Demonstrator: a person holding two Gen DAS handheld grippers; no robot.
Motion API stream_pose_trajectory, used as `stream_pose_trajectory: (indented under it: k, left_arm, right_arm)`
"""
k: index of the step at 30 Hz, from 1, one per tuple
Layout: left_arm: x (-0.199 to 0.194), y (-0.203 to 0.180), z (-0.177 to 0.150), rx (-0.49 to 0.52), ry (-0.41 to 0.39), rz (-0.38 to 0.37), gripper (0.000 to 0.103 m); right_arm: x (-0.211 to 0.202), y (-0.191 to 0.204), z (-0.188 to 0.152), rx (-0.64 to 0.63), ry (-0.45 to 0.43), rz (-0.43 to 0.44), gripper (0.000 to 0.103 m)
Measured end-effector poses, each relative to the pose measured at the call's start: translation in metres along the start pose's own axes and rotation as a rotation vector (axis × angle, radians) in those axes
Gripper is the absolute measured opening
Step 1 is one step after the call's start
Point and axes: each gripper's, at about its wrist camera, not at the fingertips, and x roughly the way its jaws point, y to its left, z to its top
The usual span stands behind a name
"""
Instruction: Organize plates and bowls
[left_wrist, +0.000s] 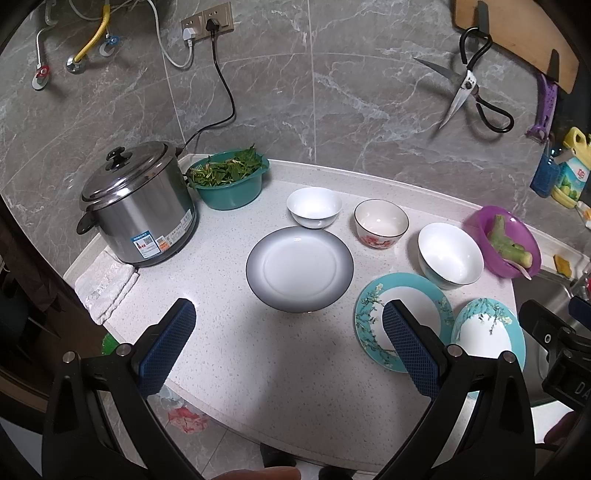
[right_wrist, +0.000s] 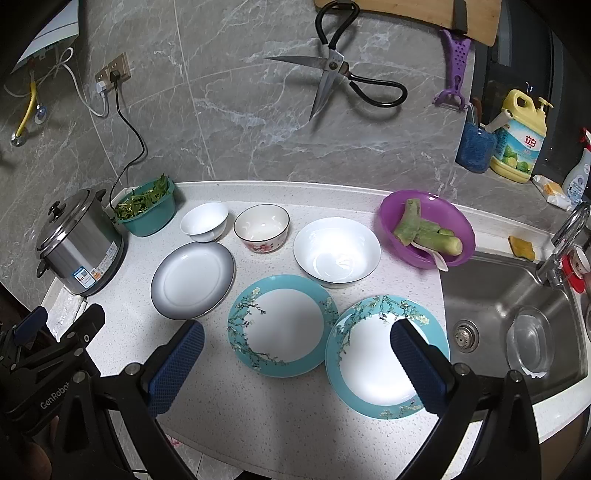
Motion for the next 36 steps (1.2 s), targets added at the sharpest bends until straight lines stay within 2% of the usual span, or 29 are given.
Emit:
stream_pose_trajectory:
  k: [9,13,16,18,21,23,26,29,31,32,33,34,35,36]
  left_arm:
    - [0.011,-0.004,0.008,-0.007,0.015,0.008,0.103]
    - [0.021,-0.003,0.006,-0.020,0.030,-0.008,0.103]
    - [0.044,0.004,0.000,-0.027,0.083,-0.008,0.103]
    - [0.063,0.014,-0.005,-0.029,0.127,0.016,0.103]
    - [0.092,0.038,-0.011,-0.040,0.144,-0.003,0.103]
    - [0.118,0.065,-0.012,-0.084,0.173,-0.084,0.103]
    - [0.170,0.102,-0.001,-0.098,0.227,-0.156,0.103]
    - [0.227,0.129,0.014,-0.028,0.247,-0.303,0.103]
    - [0.256,0.137,0.025,0.050,0.259,-0.320,0.103]
    - [0.272,0.140,0.031,0.070,0.305,-0.319,0.103]
    - [0.290,0.144,0.036,0.071,0.387,-0.328,0.103]
    - [0.316,0.152,0.044,0.032,0.481,-0.367,0.102]
    - [0.330,0.160,0.050,0.001,0.501,-0.403,0.100]
    - [0.344,0.167,0.058,-0.013,0.483,-0.438,0.100]
  right_arm:
    - [0.015,-0.004,0.002,-0.005,0.011,0.012,0.103]
    - [0.023,-0.010,0.008,-0.004,0.033,0.043,0.103]
    - [0.034,-0.012,0.010,0.002,0.064,0.097,0.103]
    - [0.049,-0.015,0.010,0.028,0.100,0.181,0.103]
    - [0.075,-0.011,0.010,0.077,0.161,0.287,0.103]
    - [0.096,-0.003,0.011,0.104,0.201,0.346,0.103]
    - [0.130,0.014,0.019,0.154,0.241,0.435,0.103]
    - [0.169,0.031,0.028,0.229,0.269,0.551,0.103]
    - [0.195,0.045,0.035,0.289,0.291,0.630,0.103]
    - [0.207,0.054,0.038,0.300,0.298,0.648,0.103]
    - [0.218,0.063,0.041,0.302,0.306,0.634,0.103]
    - [0.228,0.070,0.044,0.305,0.313,0.631,0.103]
    - [0.237,0.077,0.045,0.317,0.320,0.641,0.103]
    - [0.242,0.080,0.046,0.330,0.328,0.641,0.102]
